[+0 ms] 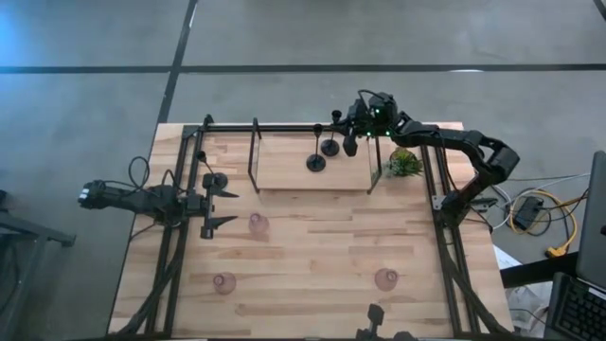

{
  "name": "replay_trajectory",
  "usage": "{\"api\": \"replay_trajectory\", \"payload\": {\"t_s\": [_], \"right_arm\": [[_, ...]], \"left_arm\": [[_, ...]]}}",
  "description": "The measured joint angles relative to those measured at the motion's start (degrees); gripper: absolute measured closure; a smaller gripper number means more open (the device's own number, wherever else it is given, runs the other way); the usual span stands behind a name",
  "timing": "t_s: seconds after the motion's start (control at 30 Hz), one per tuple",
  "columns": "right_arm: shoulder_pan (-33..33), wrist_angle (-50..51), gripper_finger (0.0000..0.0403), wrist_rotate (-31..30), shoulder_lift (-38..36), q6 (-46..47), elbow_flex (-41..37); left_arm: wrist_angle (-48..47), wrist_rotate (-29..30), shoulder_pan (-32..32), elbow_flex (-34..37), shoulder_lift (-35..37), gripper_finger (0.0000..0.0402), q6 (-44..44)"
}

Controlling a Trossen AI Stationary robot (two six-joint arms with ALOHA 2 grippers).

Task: Pick & Place candle stick holders
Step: Put the bottom black candle holder on the shelf, then put the black candle holder on the shelf

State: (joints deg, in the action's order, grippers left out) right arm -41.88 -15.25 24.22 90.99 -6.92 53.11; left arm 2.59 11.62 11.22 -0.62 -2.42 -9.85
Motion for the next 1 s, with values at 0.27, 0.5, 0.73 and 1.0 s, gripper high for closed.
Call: {"api": "replay_trajectory", "payload": {"t_s": [0.27, 0.5, 0.73, 1.0], "right_arm": [[0.10, -1.25, 0.0394, 0.21, 1.59, -0.26, 0.12], [0.12, -0.04, 0.0359, -0.18, 1.28, 0.96, -0.03], [0.10, 0.08, 0.0301, -0.19, 0.98, 0.94, -0.05], [0.10, 3.64, 0.0218, -0.19, -0.33, -1.86, -0.01]], "left_arm": [[0.00, 0.02, -0.02, 0.00, 0.00, 0.0117, 0.00], [-0.02, 0.02, -0.01, 0.00, 0.01, 0.0117, 0.02], [-0.01, 0.01, 0.00, 0.00, 0.01, 0.0117, 0.01], [-0.02, 0.02, 0.00, 0.02, 0.02, 0.0117, 0.00]]}}
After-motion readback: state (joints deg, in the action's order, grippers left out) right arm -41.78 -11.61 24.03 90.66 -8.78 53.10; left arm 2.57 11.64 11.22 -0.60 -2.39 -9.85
